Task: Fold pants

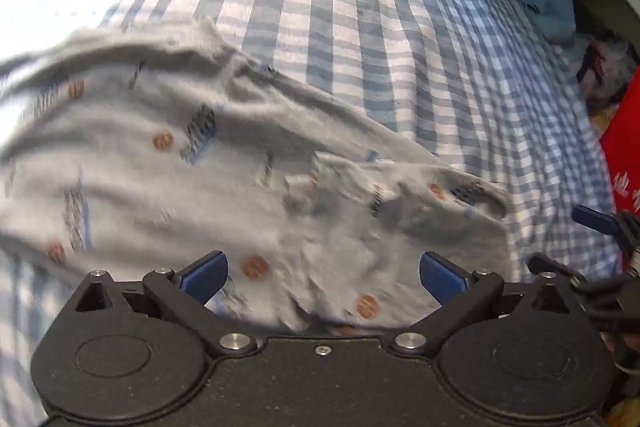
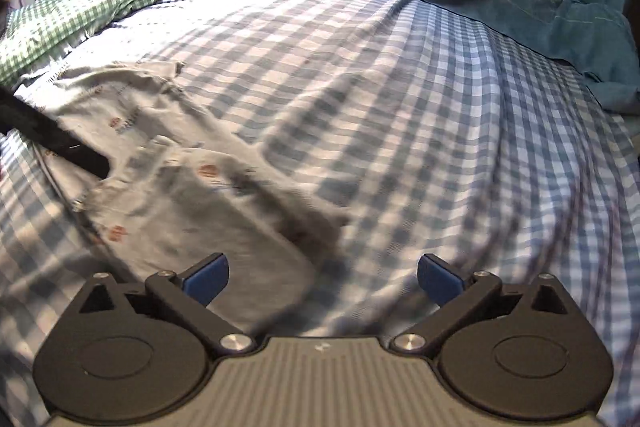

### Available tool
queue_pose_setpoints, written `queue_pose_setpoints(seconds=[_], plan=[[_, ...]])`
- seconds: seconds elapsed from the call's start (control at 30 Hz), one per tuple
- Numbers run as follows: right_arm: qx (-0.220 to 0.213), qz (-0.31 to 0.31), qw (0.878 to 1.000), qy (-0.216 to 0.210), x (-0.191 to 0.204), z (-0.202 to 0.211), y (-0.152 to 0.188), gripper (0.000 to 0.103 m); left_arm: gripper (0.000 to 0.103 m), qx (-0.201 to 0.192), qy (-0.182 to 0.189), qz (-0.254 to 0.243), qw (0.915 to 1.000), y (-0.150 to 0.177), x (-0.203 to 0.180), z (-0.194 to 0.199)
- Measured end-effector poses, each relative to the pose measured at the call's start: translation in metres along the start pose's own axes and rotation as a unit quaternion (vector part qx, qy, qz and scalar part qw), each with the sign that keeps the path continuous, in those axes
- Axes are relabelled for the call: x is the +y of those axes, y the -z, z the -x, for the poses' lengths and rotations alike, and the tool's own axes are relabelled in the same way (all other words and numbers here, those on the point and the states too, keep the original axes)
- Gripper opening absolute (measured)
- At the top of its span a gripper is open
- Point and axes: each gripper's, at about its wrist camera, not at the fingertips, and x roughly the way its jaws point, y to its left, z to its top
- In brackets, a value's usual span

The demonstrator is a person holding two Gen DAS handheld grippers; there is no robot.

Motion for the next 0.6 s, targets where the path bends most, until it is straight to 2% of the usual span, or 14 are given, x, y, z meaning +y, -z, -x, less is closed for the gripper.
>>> queue_pose_setpoints(seconds=[0.1, 0.17, 0.23, 0.33, 0.37, 0.47, 0.5, 0.53, 0.6], plan=[[-0.002, 0.043, 0.998, -0.044, -0.023, -0.011, -0.008, 0.101, 0.102, 0.004, 0.046, 0.066, 0.9968, 0.027, -0.014, 0.001], [0.004, 0.09, 0.994, -0.069, -0.028, -0.02, -0.012, 0.093, 0.096, 0.01, 0.066, 0.094, 0.9934, 0.042, -0.025, -0.003], [0.015, 0.136, 0.987, -0.088, -0.026, -0.029, -0.015, 0.079, 0.092, 0.007, 0.067, 0.098, 0.9929, 0.052, -0.038, -0.009], [0.024, 0.198, 0.974, -0.111, -0.014, -0.039, -0.018, 0.065, 0.091, -0.014, 0.071, 0.081, 0.9941, 0.053, -0.054, -0.014], [0.023, 0.215, 0.97, -0.11, -0.011, -0.042, -0.019, 0.063, 0.091, -0.015, 0.07, 0.074, 0.9947, 0.052, -0.057, -0.016], [0.021, 0.242, 0.963, -0.12, -0.004, -0.047, -0.022, 0.051, 0.091, -0.008, 0.03, 0.059, 0.9978, 0.042, -0.063, -0.03], [0.024, 0.253, 0.959, -0.124, -0.002, -0.05, -0.023, 0.04, 0.091, -0.002, 0.018, 0.062, 0.9979, 0.039, -0.062, -0.034], [0.027, 0.266, 0.955, -0.126, 0.0, -0.051, -0.023, 0.025, 0.091, 0.007, 0.009, 0.069, 0.9975, 0.034, -0.059, -0.04], [0.028, 0.296, 0.946, -0.128, 0.003, -0.053, -0.022, 0.015, 0.09, 0.016, 0.009, 0.081, 0.9965, 0.031, -0.054, -0.045]])
